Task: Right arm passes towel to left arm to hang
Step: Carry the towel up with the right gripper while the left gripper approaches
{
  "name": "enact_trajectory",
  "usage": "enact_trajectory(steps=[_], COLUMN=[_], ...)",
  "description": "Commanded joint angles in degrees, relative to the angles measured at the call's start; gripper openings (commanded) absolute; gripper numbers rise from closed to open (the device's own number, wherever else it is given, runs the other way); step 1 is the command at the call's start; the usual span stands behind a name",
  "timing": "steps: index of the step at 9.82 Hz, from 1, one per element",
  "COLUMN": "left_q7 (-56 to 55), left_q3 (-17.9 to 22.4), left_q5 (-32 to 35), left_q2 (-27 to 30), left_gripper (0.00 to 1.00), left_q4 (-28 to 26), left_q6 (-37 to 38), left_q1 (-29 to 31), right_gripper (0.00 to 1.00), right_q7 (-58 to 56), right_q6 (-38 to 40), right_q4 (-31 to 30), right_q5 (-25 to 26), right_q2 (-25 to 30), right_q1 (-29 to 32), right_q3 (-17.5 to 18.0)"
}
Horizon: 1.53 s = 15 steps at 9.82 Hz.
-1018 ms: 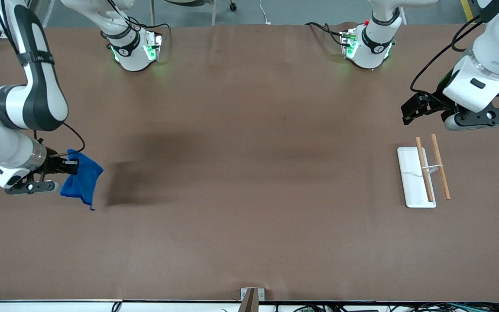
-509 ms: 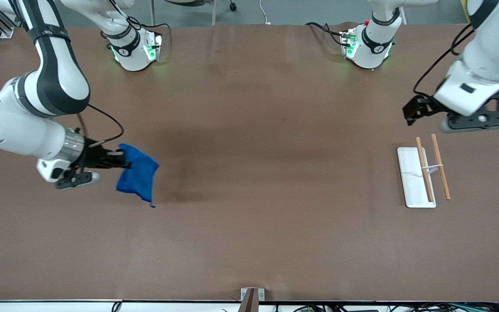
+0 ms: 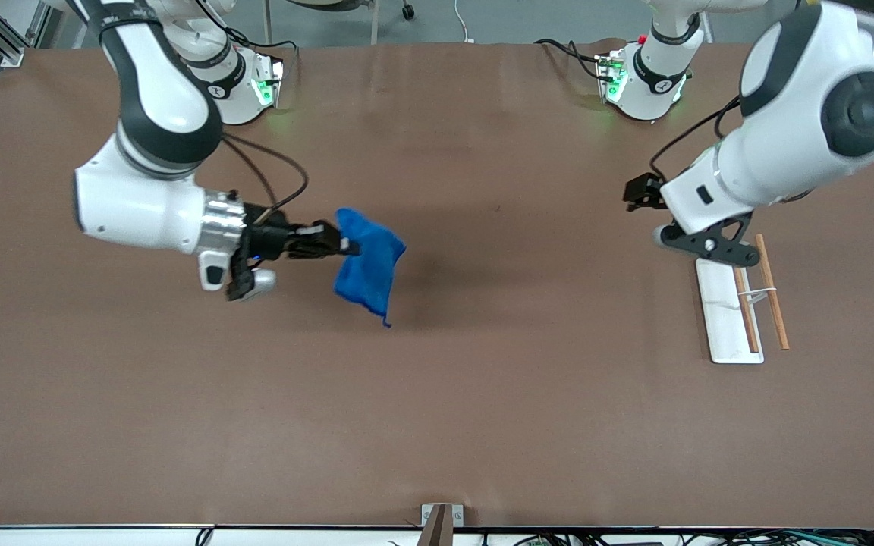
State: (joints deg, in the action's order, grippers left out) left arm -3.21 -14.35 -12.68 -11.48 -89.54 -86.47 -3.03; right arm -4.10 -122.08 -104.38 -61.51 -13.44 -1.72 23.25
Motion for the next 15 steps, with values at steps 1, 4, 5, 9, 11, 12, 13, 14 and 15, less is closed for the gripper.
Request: enact_trajectory(steps=[1,4,5,9,11,12,13,14,15], left_q7=[1.5,1.6,4.1,8.9,12.9,14.8,17.4,21.7,23.2], left_q3=[0.0,0.0,0.0,-0.5,-0.5,-0.5,-0.5,-0.4,-0.4], left_q5=[-15.4,-35.4,-40.0,-52.1,-59.3,-63.3,-66.4,-67.9,-68.1], left_q2=[-7.0,-13.7,-15.7,-19.2,-21.8,-23.2,-24.9,-26.4,-26.5], left_gripper=[1.00,1.00,1.00,1.00,1.00,1.00,1.00,1.00,1.00], left_q4=[0.3,0.3,0.3,0.4,0.4,0.4,0.4,0.5,0.5], left_q6=[0.9,0.8,0.7,-2.7,-3.3,-4.7,-4.8,-4.8,-4.9], left_q1=[3.6,3.9,3.7,1.5,-0.3,-1.2,-2.1,-2.4,-3.1], right_gripper=[0.00,0.00,0.00,0.00,0.00,0.00,0.00,0.00,0.00], right_q7=[0.8,0.6,0.6,0.4,0.4,0.6,0.8,0.8,0.8], right_q6=[-3.2,-9.9,-10.1,-11.8,-12.0,-12.7,-14.3,-15.5,-15.9], right_q4=[-1.2,-1.3,-1.3,-1.3,-1.3,-1.3,-1.3,-1.2,-1.1], right_q5=[-12.9,-25.5,-26.5,-29.5,-29.5,-29.5,-30.1,-32.5,-34.4], right_q2=[0.8,0.7,0.6,0.7,0.7,0.7,0.7,0.7,0.7], right_q1=[0.5,0.3,0.0,-0.5,-0.6,-1.0,-0.7,-0.6,-0.7], right_q3=[4.1,9.3,9.7,10.6,10.6,11.2,12.7,13.7,13.8])
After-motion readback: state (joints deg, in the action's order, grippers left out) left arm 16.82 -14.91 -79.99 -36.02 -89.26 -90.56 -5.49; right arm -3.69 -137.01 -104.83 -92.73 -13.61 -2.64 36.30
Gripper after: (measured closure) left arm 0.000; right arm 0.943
